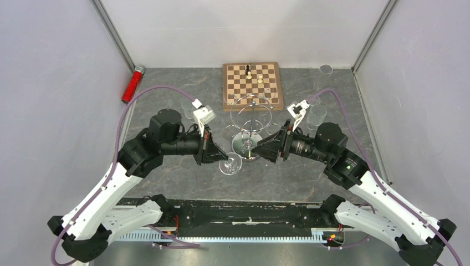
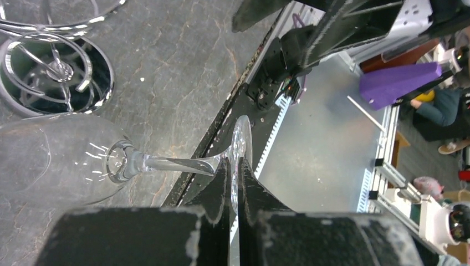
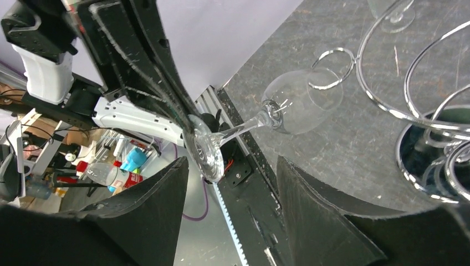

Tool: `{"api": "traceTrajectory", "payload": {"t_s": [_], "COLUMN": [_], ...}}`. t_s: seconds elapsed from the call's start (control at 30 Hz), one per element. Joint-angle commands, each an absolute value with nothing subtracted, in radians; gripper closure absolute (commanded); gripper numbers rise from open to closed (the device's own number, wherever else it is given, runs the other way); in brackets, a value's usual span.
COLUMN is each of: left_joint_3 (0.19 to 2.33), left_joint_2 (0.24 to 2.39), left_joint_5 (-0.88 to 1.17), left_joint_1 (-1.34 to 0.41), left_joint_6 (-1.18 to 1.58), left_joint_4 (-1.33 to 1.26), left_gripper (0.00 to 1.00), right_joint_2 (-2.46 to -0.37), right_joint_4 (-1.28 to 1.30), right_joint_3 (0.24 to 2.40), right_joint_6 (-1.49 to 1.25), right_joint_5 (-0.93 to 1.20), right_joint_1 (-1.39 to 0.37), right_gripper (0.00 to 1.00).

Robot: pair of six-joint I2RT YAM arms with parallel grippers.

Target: Take the wine glass off the wine glass rack

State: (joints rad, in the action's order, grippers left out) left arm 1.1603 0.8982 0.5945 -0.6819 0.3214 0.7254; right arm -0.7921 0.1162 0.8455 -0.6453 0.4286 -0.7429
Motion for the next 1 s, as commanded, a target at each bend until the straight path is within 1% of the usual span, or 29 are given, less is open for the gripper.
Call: {"api": "traceTrajectory", "payload": {"t_s": [0.0,0.17,0.5,0.97], "left_joint_3": [1.17,1.184,1.237,1.301], "left_joint_2": [0.892,0.921,1.034,1.144], "left_joint_5": [0.46,0.324,0.128,0.003], "left_joint_1": [-0.795,-0.947,-1.159,-1.347], "left_joint_6": [0.253,0.232,0.209,0.203], "left_joint_4": [0.68,0.68,0.678,0.615], "left_gripper": [0.98,0.98,0.98,0.98], "right_joint_2": [-0.796,-0.774,-0.743,-0.712], "right_joint_4": [0.147,0.169,0.277,0.331], "right_joint_3": [0.816,0.777,0.774,0.698], "right_joint_6": [-0.696,-0.74,-0.767,-0.793], "right_joint_5": [0.355,0.339,0.34,0.416], "right_joint_1": [-0.773,-0.778,-0.778,-0.778], "right_gripper": [0.37,0.37,0.35,0.34]}}
